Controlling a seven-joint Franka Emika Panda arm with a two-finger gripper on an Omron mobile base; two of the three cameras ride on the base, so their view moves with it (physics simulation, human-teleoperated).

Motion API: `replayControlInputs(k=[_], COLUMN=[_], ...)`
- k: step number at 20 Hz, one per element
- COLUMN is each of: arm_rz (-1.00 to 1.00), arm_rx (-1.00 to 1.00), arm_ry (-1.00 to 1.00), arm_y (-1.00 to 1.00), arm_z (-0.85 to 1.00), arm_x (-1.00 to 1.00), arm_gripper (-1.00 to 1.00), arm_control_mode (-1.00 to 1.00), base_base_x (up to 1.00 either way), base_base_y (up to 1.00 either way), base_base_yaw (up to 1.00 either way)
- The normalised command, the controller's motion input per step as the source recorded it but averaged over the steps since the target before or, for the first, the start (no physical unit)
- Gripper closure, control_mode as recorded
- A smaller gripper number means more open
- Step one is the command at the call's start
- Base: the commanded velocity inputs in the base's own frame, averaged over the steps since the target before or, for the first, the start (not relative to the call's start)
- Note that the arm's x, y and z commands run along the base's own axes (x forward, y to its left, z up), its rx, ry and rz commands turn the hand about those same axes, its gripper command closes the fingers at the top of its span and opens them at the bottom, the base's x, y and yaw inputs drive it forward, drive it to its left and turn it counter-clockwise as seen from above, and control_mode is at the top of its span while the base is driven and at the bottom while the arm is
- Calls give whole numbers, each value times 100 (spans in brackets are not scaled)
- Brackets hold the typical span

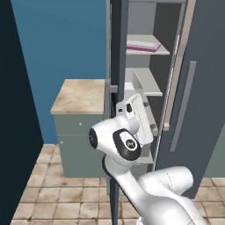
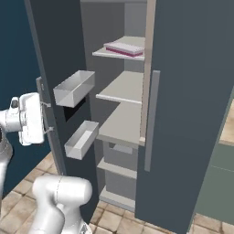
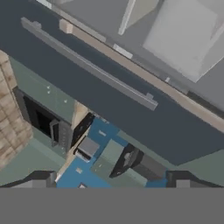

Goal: The ice cube tray has been filled with water. Take the tray and place it in the freezer to make ice. Close the freezer door after placing the tray.

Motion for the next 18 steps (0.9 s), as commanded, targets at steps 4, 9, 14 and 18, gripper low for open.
replayControlInputs(k=[4, 9, 14, 18], arm_rz=[0, 0, 0, 0], arm_rx=[-11, -8, -1, 0], arm_ry=[11, 13, 20, 22], arm_y=[100, 98, 79, 71], arm_z=[-26, -24, -17, -12], arm_x=[17, 39, 59, 61], arm_gripper=[-100, -100, -100, -100], arm_control_mode=[-100, -100, -100, -100], base_base_x=[0, 0, 0, 0], base_base_y=[0, 0, 0, 0], base_base_yaw=[0, 0, 0, 0])
